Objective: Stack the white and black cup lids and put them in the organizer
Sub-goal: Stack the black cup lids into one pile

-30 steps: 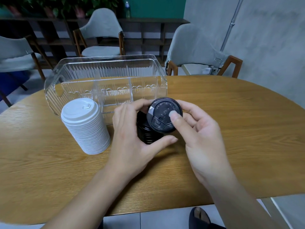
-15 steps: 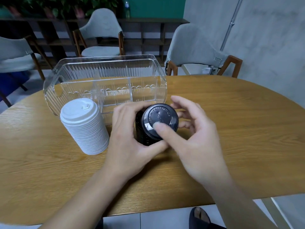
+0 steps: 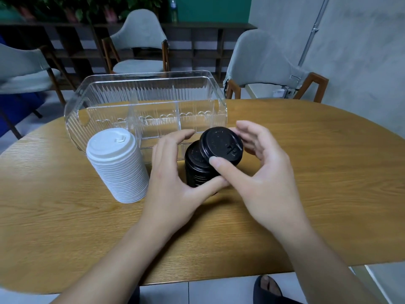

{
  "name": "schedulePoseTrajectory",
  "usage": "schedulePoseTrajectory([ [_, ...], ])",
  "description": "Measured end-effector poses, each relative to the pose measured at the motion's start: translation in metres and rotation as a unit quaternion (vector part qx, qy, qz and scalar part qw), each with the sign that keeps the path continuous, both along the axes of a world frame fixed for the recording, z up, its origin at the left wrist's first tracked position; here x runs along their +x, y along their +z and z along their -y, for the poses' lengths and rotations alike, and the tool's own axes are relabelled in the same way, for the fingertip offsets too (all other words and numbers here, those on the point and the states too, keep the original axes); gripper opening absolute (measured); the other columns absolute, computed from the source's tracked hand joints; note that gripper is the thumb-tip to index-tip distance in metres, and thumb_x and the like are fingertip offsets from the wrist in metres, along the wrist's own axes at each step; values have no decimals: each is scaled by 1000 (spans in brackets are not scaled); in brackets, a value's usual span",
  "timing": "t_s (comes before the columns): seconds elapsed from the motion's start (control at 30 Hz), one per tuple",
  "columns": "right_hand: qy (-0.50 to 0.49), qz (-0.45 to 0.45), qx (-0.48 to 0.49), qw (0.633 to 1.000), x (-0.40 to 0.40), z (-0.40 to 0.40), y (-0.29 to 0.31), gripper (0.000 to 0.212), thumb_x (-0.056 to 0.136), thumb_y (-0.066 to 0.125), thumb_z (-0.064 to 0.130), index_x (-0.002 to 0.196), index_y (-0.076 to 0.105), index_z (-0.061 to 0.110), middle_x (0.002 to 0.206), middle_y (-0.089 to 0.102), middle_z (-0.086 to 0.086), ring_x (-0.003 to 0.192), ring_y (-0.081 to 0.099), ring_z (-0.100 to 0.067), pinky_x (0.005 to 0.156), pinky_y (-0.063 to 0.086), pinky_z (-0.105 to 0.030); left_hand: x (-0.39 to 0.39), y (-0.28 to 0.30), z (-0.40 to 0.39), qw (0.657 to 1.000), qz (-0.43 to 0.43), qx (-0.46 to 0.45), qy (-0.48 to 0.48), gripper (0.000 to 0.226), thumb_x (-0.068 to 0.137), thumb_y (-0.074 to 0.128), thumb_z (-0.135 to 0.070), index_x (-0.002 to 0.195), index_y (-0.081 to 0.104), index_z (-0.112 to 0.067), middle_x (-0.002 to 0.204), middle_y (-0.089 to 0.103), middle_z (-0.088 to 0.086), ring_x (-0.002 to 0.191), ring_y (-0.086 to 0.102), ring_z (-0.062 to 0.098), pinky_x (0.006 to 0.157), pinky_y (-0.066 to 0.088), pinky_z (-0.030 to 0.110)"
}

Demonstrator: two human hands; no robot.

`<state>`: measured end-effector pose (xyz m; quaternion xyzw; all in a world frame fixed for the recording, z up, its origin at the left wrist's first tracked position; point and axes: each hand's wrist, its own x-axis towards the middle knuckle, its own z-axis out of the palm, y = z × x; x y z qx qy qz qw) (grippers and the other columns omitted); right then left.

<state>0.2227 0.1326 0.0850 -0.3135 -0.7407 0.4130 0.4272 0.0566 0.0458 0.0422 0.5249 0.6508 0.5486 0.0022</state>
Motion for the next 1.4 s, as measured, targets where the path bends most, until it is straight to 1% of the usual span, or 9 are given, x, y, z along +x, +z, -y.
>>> schedulePoseTrajectory([
  [0.1,10,9,12,1000,-2,-9,-7,61,90,91,32,146,66,30,143,68,21,139,62,-6,119,49,-36,-4,-5,-4,997,62,-43,-25,99,75,94,-67,157,52,-30,153,56,-15,149,53,11,122,48,39],
  [0.23,36,42,38,998,-6,-14,-11,59,92,88,31,147,68,29,144,64,22,140,59,-4,120,47,-33,-3,-7,-6,985,138,-86,-56,103,74,97,-59,160,47,-36,152,61,-21,141,58,-2,118,47,25],
  [0.43,80,99,52,991,-9,-16,-13,57,97,82,26,151,66,31,150,61,27,145,50,10,123,35,-14,0,-9,-8,979,168,-94,-68,69,81,96,-35,139,59,-31,127,74,-20,119,71,3,98,53,18],
  [0.57,117,119,52,985,-6,-21,-13,53,98,81,25,149,67,29,153,60,26,147,48,8,126,35,-19,-3,-8,-7,975,174,-99,-99,64,84,96,-25,138,62,-31,127,76,-14,118,73,10,100,55,26],
  [0.83,170,72,-5,983,-1,-33,-20,57,94,86,14,147,70,26,154,63,20,151,49,3,131,35,-39,-5,-7,-6,973,174,-91,-120,66,86,97,-20,142,63,-26,131,77,-11,124,72,12,104,53,23],
  [1.0,107,58,-3,993,-4,-20,-24,61,89,91,22,145,71,33,148,66,25,144,53,9,128,39,-35,0,-11,-7,978,167,-79,-102,64,86,96,-17,141,64,-25,131,77,-14,124,72,9,105,54,24],
  [1.17,95,47,-39,994,-7,-12,-27,68,89,91,25,151,65,36,145,69,24,141,59,3,123,46,-35,1,-16,-6,979,160,-90,-93,67,86,95,-21,143,62,-27,133,75,-15,127,71,10,110,56,35],
  [1.27,118,4,-75,990,-10,-7,-32,76,93,89,26,161,54,31,149,66,23,143,58,1,123,45,-35,0,-17,-5,972,172,-111,-111,78,87,96,-17,152,55,-27,140,72,-15,133,68,8,116,53,33],
  [1.4,97,-112,-204,968,-15,3,-39,76,95,71,55,162,52,26,152,66,14,143,59,-1,125,45,-38,-1,-14,-5,956,234,-115,-135,86,96,83,-55,168,41,-33,154,65,-17,144,59,0,124,44,29],
])
